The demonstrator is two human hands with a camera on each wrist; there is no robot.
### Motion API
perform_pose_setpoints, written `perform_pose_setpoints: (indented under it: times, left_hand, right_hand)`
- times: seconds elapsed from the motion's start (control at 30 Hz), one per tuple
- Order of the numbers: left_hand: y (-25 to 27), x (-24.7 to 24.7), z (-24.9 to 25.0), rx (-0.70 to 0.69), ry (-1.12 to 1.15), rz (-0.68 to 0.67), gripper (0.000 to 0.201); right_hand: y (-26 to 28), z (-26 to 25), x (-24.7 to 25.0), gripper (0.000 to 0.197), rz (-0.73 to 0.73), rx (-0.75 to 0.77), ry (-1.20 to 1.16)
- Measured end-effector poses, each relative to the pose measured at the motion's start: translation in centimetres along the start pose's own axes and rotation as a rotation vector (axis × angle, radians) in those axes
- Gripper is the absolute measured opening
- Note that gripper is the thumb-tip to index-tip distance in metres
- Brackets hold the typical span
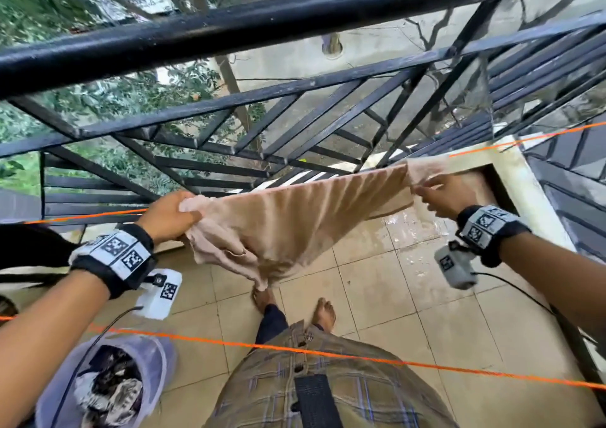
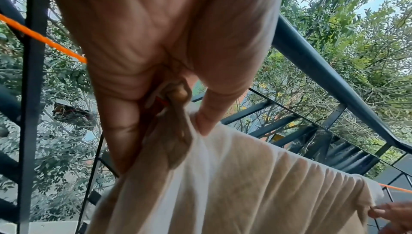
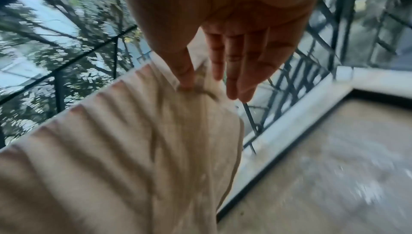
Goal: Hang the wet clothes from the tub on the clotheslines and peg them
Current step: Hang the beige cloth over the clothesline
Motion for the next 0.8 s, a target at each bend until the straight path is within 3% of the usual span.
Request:
perform_pose_setpoints:
  times: [0.07, 0.1, 0.13, 0.2, 0.33, 0.4, 0.47, 0.57, 0.63, 0.7, 0.77, 0.8]
  left_hand:
    - [0.1, 0.7, 0.7, -0.002, -0.105, 0.006, 0.011]
    - [0.2, 0.9, 1.0, 0.005, -0.155, -0.014, 0.02]
    - [0.1, 1.0, 1.0, 0.014, -0.181, -0.034, 0.027]
    - [0.4, 1.3, 1.6, 0.011, -0.289, -0.072, 0.024]
    - [0.2, 2.0, 4.2, -0.139, -0.813, -0.086, 0.039]
    - [-0.3, 2.6, 5.0, -0.134, -0.947, -0.075, 0.048]
    - [-1.0, 2.7, 5.7, -0.117, -1.014, -0.1, 0.054]
    - [-2.4, 2.0, 6.1, -0.126, -0.933, -0.129, 0.059]
    - [-3.7, 1.5, 5.2, -0.102, -0.751, -0.153, 0.055]
    - [-4.9, 0.5, 3.9, -0.11, -0.503, -0.235, 0.039]
    - [-5.6, -0.3, 3.4, -0.13, -0.324, -0.262, 0.013]
    - [-6.0, -0.6, 2.9, -0.129, -0.271, -0.265, 0.013]
  right_hand:
    - [0.0, 1.0, -2.3, 0.052, -0.074, -0.114, -0.299]
    - [0.1, 0.8, -3.2, 0.056, -0.108, -0.15, -0.417]
    - [0.2, 0.2, -4.0, 0.054, -0.145, -0.172, -0.512]
    - [0.1, -0.8, -5.1, 0.04, -0.175, -0.208, -0.661]
    - [-1.3, -0.3, -4.2, 0.016, -0.039, -0.185, -0.747]
    - [-0.6, 0.0, -2.9, 0.006, -0.025, -0.161, -0.832]
    - [-0.1, 0.9, -0.6, 0.02, 0.049, -0.157, -0.898]
    - [1.0, 0.1, 6.2, 0.027, 0.293, -0.073, -0.841]
    - [1.3, -2.5, 10.4, 0.037, 0.295, 0.0, -0.683]
    - [0.0, -4.8, 13.9, 0.052, 0.284, 0.043, -0.445]
    - [-2.1, -6.1, 15.9, 0.038, 0.294, 0.005, -0.331]
    - [-2.7, -6.8, 15.9, 0.033, 0.284, -0.022, -0.288]
Point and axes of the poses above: each hand's wrist, its own y-axis away from the middle knuckle, its own x-axis out of the back of the hand, z = x × y, the point moved 7 cm from there along -y, towards the middle knuckle, and after that the axes turned 4 degrees about -x, right-handed, at the moved point
